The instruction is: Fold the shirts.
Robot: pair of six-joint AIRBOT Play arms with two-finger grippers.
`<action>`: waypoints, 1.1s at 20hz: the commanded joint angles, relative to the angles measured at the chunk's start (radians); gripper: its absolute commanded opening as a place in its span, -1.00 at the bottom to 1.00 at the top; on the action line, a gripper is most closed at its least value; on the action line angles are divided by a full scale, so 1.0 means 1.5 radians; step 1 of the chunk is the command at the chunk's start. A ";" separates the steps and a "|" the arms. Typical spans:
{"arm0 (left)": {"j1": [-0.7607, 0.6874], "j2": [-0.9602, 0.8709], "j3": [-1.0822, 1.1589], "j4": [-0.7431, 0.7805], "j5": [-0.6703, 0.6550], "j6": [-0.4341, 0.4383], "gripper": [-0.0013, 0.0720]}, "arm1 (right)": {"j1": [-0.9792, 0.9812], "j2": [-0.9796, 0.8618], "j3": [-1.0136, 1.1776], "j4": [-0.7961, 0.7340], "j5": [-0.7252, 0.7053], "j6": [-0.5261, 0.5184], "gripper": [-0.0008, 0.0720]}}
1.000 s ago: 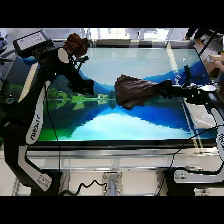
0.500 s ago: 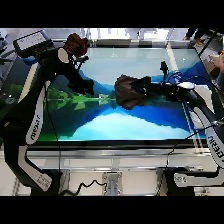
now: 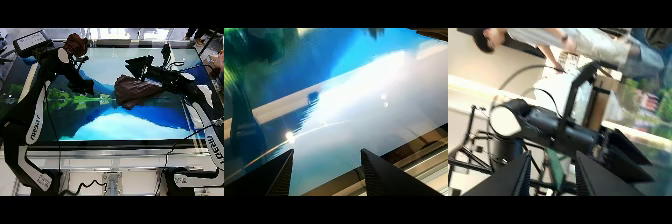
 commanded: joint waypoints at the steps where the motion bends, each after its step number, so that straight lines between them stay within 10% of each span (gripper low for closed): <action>1: 0.001 0.000 0.000 0.000 0.000 0.000 0.40 | 0.001 0.001 0.007 -0.022 0.001 -0.053 -0.04; 4: 0.001 0.000 0.000 0.000 0.000 0.000 0.40 | -0.052 0.001 0.012 -0.349 0.179 -0.334 -0.06; 8: 0.001 0.000 0.000 -0.002 0.000 0.000 0.40 | -0.124 0.002 0.022 -0.729 0.283 -0.313 -0.06; 16: 0.001 0.000 0.000 -0.002 0.000 0.000 0.40 | -0.168 0.002 0.021 -0.792 0.277 -0.261 -0.06; 20: 0.001 0.000 0.000 -0.003 0.000 0.000 0.40 | -0.184 -0.014 0.081 -0.817 -0.080 -0.182 0.24; 22: 0.001 0.000 0.000 -0.003 0.000 0.000 0.40 | -0.195 -0.068 0.176 -0.855 -0.097 -0.166 0.24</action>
